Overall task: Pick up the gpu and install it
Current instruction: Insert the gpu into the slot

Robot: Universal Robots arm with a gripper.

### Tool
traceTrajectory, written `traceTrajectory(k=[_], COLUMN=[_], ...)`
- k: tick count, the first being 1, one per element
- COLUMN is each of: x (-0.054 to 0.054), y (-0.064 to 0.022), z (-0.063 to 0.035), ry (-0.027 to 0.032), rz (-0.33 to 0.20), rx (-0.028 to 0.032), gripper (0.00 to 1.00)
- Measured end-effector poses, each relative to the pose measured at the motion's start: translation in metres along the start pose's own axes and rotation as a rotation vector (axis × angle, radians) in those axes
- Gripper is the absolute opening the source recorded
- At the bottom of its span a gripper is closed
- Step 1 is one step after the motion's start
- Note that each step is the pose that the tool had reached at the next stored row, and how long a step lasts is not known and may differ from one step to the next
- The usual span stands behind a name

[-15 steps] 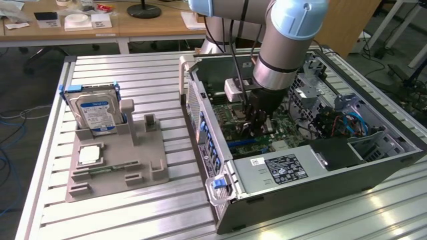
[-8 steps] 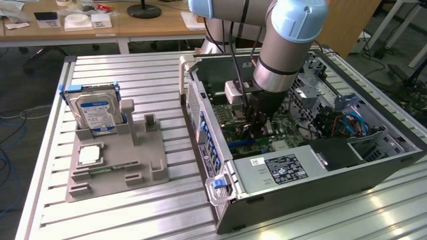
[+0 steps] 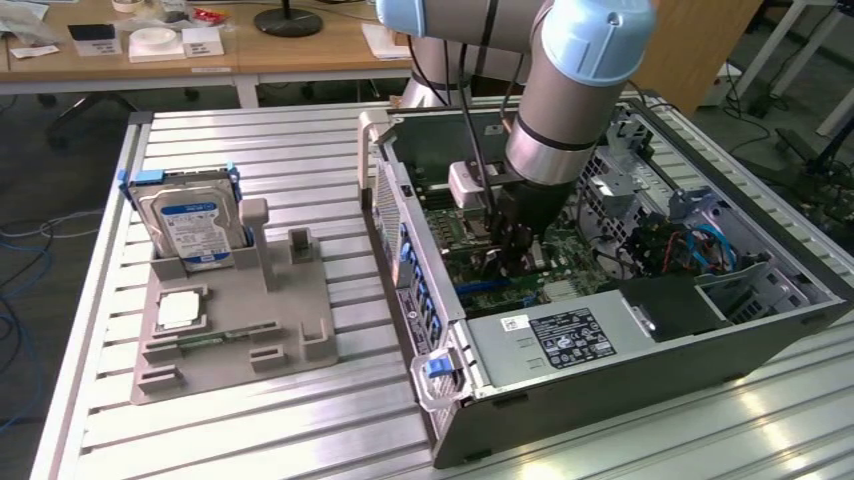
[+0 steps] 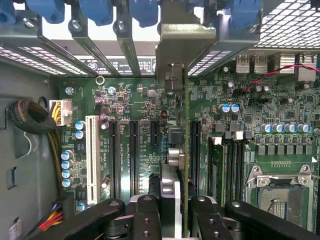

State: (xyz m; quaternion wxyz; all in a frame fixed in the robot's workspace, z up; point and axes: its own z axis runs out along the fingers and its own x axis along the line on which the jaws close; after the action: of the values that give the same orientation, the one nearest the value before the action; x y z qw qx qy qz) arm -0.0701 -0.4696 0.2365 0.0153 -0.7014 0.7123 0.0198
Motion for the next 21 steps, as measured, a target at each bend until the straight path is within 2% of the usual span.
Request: traceTrajectory(k=[21], x=[0.0006], y=[0.0034], z=[0.0083], ry=[-0.0001], rz=[0.0], rx=[-0.0014], gripper=[0.28])
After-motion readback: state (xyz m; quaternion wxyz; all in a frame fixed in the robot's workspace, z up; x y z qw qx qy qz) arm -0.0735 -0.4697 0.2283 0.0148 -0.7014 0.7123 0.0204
